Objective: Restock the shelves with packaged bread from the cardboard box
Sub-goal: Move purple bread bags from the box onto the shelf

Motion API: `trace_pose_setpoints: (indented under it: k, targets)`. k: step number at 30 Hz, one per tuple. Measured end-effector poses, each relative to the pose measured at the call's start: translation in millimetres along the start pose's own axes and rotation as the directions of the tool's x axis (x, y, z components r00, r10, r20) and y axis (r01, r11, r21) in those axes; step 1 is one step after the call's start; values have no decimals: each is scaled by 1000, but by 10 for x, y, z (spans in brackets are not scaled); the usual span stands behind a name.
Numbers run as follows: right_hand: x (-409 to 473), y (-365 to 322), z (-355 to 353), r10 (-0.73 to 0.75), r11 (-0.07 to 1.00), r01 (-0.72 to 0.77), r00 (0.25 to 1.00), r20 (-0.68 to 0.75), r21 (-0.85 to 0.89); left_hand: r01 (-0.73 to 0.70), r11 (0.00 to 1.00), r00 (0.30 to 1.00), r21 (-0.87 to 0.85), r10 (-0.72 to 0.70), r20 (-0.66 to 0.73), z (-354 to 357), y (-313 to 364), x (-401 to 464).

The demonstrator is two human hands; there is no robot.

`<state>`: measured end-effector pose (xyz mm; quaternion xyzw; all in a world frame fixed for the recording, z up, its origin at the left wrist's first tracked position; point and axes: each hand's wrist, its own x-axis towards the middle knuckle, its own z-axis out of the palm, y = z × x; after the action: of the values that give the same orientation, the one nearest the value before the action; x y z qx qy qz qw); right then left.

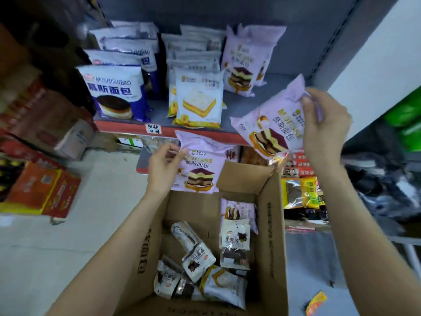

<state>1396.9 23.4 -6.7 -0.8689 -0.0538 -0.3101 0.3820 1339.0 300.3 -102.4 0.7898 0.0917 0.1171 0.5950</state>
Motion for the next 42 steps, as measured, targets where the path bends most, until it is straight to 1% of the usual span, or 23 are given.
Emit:
trace_pose_setpoints:
  k: [3, 6, 8, 10, 12, 13, 14, 15, 16, 18, 19, 23, 25, 27, 29, 30, 31, 33, 34, 35, 36, 38, 42]
  targets:
    - [491, 136, 247, -119, 991, 119, 993, 1, -55, -36, 999, 999, 25, 37, -30, 155, 223, -23]
    - [948, 296, 641, -188, 967, 207, 973, 133, -149, -75, 996, 991, 54, 80, -103, 271, 346, 47]
    - [1179, 391, 926, -194, 924, 258, 953, 233, -282, -71, 996, 989, 58, 78, -128, 332, 382, 138]
    - [1278, 481, 1166, -106, 881, 268, 915, 390, -389, -76, 996, 989, 51, 82, -125, 395, 382, 221]
    - [1250, 604, 1289, 5, 887, 223, 872, 490, -405, -81, 995, 987, 59, 88, -136, 452, 387, 289]
    - [1194, 660, 1298, 9, 910, 191, 877, 481, -367, -84, 994, 986, 64, 92, -141, 482, 400, 324]
    - [1107, 684, 1255, -20, 949, 155, 899, 438, -275, -79, 995, 986, 66, 88, -144, 516, 406, 362]
    - [982, 670, 1155, -38, 986, 97, 921, 388, -136, -68, 996, 987, 60, 76, -142, 551, 431, 392]
    - [828, 626, 1009, -12, 1000, 4, 935, 354, 23, -57, 997, 988, 54, 64, -140, 584, 457, 424]
    - [475, 503, 678, 91, 934, -209, 924, 371, 291, -72, 997, 989, 42, 77, -127, 651, 548, 501]
    - [301, 454, 537, 122, 893, -283, 901, 417, 350, -89, 995, 989, 34, 92, -117, 691, 602, 550]
    - [-40, 470, 374, 121, 860, -372, 813, 570, 350, -135, 991, 988, -15, 134, -71, 924, 861, 839]
    - [-1, 522, 433, 160, 843, -410, 809, 565, 349, -146, 988, 988, -50, 143, -65, 1049, 942, 997]
    - [76, 585, 549, 222, 847, -414, 846, 485, 334, -147, 987, 988, -61, 145, -47, 1166, 961, 1148]
    - [166, 658, 760, 288, 868, -416, 866, 408, 270, -97, 994, 995, -48, 97, 4, 1238, 939, 1250]
    - [212, 683, 900, 311, 885, -419, 856, 414, 203, -56, 998, 997, 6, 56, 50, 1243, 907, 1284]
    - [249, 716, 1059, 329, 904, -416, 827, 455, 102, -16, 994, 994, 104, 5, 108, 1227, 845, 1302]
    - [316, 781, 1348, 385, 920, -349, 715, 584, -181, 18, 965, 980, 263, -69, 187, 1141, 709, 1290]
    - [337, 787, 1428, 427, 904, -284, 652, 627, -321, 13, 954, 976, 300, -77, 203, 1083, 643, 1270]
    - [356, 795, 1473, 453, 884, -214, 615, 646, -416, 7, 948, 976, 317, -76, 204, 1030, 571, 1247]
    - [366, 798, 1481, 456, 874, -166, 603, 654, -457, 6, 944, 977, 330, -76, 198, 979, 513, 1216]
    - [314, 787, 1405, 428, 878, -135, 649, 629, -459, 4, 946, 982, 323, -65, 176, 887, 454, 1132]
    - [-108, 645, 1148, 285, 937, -147, 846, 451, -316, -78, 953, 993, 291, 49, 107, 765, 416, 900]
